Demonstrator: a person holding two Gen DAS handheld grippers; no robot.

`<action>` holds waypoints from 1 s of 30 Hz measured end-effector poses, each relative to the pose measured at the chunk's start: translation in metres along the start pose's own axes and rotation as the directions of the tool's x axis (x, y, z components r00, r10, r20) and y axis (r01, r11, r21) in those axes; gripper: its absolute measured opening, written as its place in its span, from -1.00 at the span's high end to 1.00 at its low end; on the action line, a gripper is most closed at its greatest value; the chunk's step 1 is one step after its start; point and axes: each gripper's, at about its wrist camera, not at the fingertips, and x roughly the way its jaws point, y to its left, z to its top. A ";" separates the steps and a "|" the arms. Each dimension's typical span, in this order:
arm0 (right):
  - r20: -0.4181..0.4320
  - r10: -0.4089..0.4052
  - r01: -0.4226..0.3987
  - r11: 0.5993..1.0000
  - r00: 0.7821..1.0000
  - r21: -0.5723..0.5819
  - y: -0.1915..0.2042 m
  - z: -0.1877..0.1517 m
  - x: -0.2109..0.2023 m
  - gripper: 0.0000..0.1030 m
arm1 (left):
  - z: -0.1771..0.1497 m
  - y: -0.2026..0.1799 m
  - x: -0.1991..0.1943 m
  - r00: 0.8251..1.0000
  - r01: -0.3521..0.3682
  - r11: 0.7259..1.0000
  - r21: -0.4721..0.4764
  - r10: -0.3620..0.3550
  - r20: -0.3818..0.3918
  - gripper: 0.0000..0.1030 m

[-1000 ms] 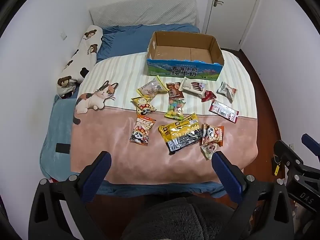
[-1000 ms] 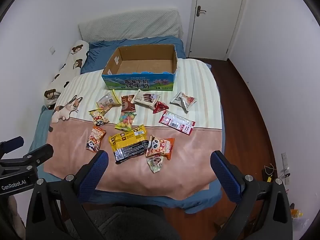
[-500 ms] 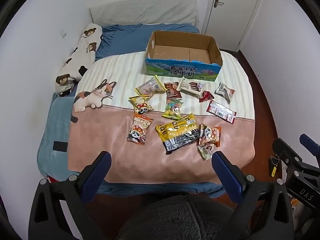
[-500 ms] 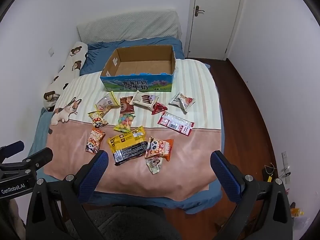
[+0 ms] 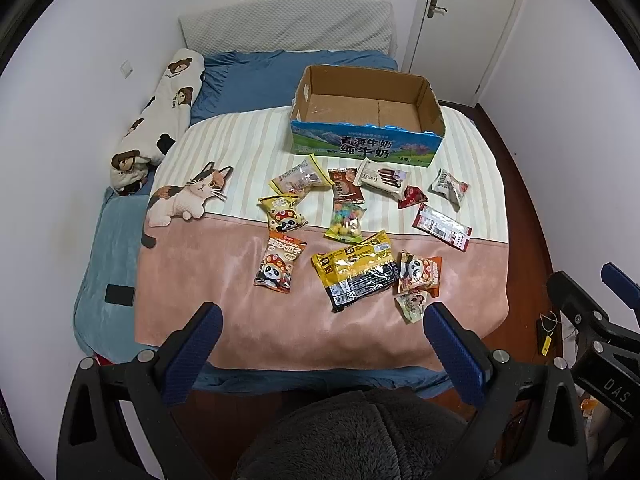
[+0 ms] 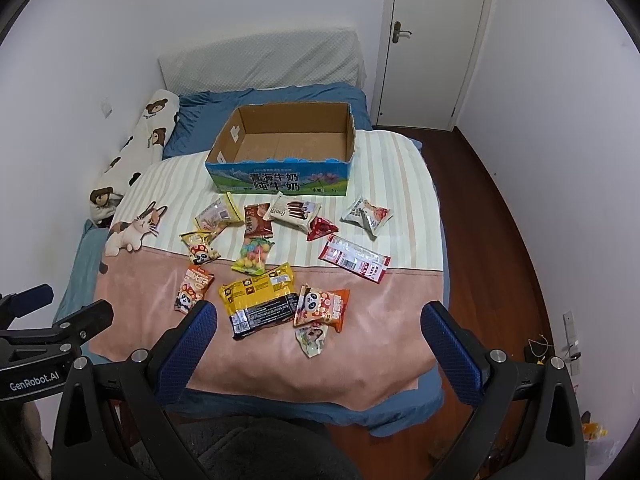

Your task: Organize snacks

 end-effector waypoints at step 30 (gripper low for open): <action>0.042 0.012 -0.012 1.000 0.999 -0.003 -0.001 0.006 -0.010 -1.00 | 0.004 0.010 -0.012 0.999 -0.001 1.000 -0.013 0.001 0.039 -1.00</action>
